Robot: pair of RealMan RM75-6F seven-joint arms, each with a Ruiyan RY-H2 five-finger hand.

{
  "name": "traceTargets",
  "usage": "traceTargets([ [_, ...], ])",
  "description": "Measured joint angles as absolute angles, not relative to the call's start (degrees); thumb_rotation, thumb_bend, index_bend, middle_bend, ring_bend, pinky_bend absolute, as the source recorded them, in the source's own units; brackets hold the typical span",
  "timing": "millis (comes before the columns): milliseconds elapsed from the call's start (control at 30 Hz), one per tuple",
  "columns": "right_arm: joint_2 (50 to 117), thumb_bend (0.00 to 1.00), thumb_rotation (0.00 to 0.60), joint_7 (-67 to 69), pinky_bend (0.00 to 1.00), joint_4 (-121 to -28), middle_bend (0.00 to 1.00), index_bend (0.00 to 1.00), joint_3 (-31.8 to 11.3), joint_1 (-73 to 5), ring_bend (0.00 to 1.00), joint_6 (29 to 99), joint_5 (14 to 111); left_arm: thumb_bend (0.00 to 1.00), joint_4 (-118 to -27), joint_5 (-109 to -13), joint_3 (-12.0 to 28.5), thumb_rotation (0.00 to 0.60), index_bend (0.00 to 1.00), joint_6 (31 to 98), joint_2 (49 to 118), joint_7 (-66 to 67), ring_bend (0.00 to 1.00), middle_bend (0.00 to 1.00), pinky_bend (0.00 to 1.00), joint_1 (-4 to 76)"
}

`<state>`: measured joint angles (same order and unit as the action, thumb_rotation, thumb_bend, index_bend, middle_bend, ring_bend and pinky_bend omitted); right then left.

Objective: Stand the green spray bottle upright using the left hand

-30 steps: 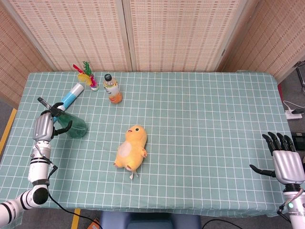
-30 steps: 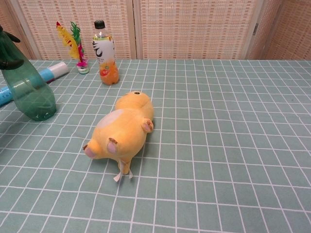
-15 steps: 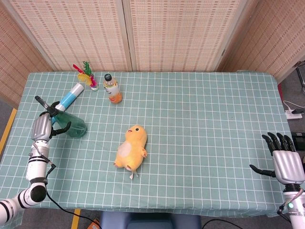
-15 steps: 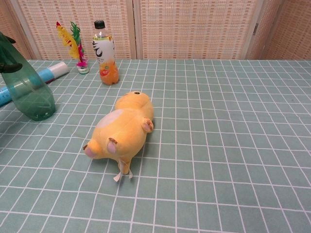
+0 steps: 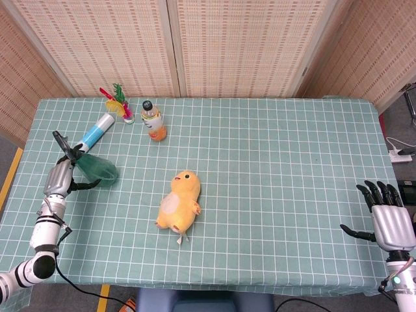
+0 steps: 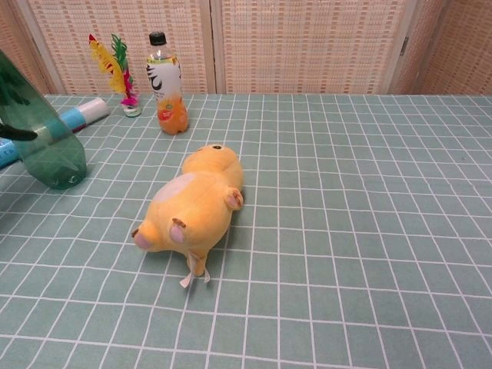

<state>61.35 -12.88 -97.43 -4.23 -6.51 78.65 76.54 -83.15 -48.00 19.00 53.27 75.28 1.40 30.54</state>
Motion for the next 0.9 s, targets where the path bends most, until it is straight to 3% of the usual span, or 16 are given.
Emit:
traceTargets([
  [233, 61.2, 0.00, 0.600, -12.3, 0.00, -97.3, 0.09, 0.17, -4.1, -6.5, 0.00, 78.6, 76.9, 0.09, -84.7, -46.2, 18.5, 0.600, 0.00, 53.1, 73.3, 1.6, 0.00, 0.00, 0.06, 30.2],
  [733, 61.0, 0.00, 0.600, -11.1, 0.00, -97.1, 0.09, 0.17, -3.8, -6.5, 0.00, 78.6, 77.9, 0.09, -86.7, -44.0, 18.3, 0.600, 0.00, 54.9, 68.4, -0.1, 0.00, 0.00, 0.07, 27.9],
  [900, 60.9, 0.00, 0.600, -10.7, 0.00, -97.0, 0.09, 0.17, -3.8, -6.5, 0.00, 78.6, 78.3, 0.19, -87.9, -45.6, 18.5, 0.600, 0.00, 56.0, 66.7, -3.2, 0.00, 0.00, 0.07, 26.1],
])
